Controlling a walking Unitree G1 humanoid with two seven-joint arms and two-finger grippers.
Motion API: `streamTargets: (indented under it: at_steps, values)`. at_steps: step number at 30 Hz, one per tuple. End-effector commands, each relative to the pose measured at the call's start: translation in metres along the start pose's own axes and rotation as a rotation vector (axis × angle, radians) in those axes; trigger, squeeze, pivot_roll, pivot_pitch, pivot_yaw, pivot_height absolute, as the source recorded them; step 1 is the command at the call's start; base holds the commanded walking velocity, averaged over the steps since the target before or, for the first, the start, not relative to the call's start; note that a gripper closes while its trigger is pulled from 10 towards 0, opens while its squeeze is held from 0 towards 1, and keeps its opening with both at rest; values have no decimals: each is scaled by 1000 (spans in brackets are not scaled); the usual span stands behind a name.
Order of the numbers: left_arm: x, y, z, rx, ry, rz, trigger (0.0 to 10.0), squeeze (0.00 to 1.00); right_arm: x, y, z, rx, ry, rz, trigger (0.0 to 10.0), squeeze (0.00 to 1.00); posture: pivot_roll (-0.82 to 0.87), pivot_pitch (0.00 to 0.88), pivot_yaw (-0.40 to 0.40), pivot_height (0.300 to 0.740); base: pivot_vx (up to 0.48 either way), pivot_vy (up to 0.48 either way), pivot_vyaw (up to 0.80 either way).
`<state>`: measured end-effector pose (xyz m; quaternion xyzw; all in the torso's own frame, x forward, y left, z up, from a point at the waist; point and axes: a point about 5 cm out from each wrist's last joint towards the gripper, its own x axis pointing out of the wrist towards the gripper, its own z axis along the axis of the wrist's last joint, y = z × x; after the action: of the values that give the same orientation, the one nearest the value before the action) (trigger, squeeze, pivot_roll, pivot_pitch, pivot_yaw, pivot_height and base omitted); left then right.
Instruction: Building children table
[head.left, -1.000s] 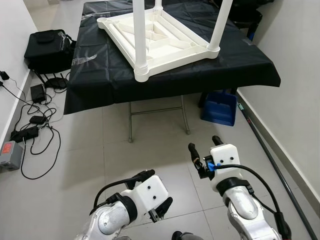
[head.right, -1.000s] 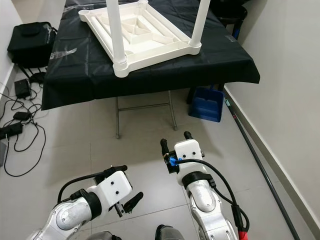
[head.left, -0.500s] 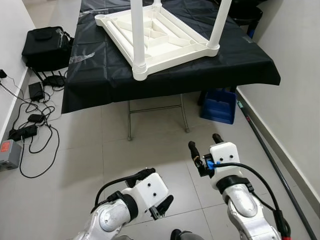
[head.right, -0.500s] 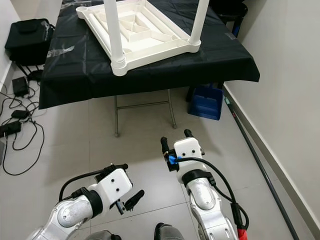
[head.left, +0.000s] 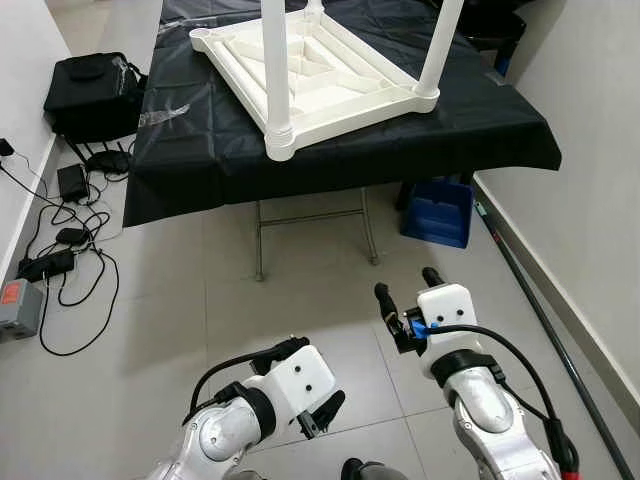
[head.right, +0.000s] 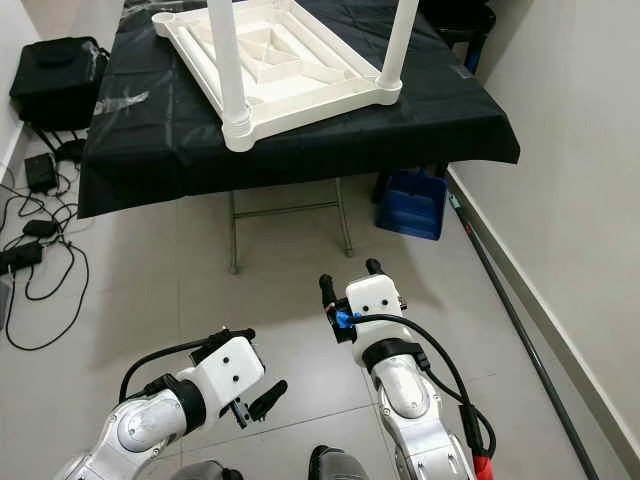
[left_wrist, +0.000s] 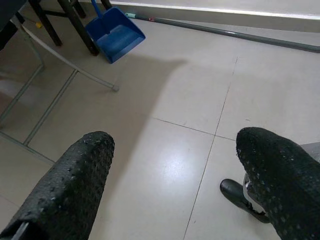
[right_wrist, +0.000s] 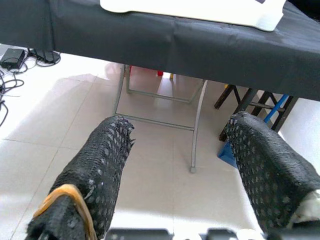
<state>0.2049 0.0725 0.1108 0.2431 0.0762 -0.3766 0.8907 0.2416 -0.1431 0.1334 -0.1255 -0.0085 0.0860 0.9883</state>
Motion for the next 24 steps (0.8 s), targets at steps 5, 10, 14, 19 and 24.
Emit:
streamTargets:
  at_steps: [5, 10, 14, 19, 24]
  values:
    - [-1, -1, -6, -19, 11, -17, 10000, 0, -1, 1, -2, -3, -2, -12, 10000, 0, 142, 171, -27, 740, 0, 0, 0]
    - [-2, -1, -3, -16, 8, -18, 10000, 0, -2, -1, -2, 0, -3, -21, 10000, 0, 157, 178, -43, 740, 0, 0, 0]
    - [-2, -1, -3, -17, 7, -17, 10000, 0, -2, 0, -2, -1, -2, -20, 10000, 0, 154, 178, -37, 740, 0, 0, 0]
    - [-2, -2, -1, 29, 6, 6, 10000, 0, -1, -1, -2, -6, -2, -18, 10000, 0, 154, 178, -48, 740, 0, 0, 0]
    - [-5, 1, 2, 135, 8, 83, 10000, 0, 0, -1, -2, -4, 2, -19, 10000, 0, 149, 175, -51, 740, 0, 0, 0]
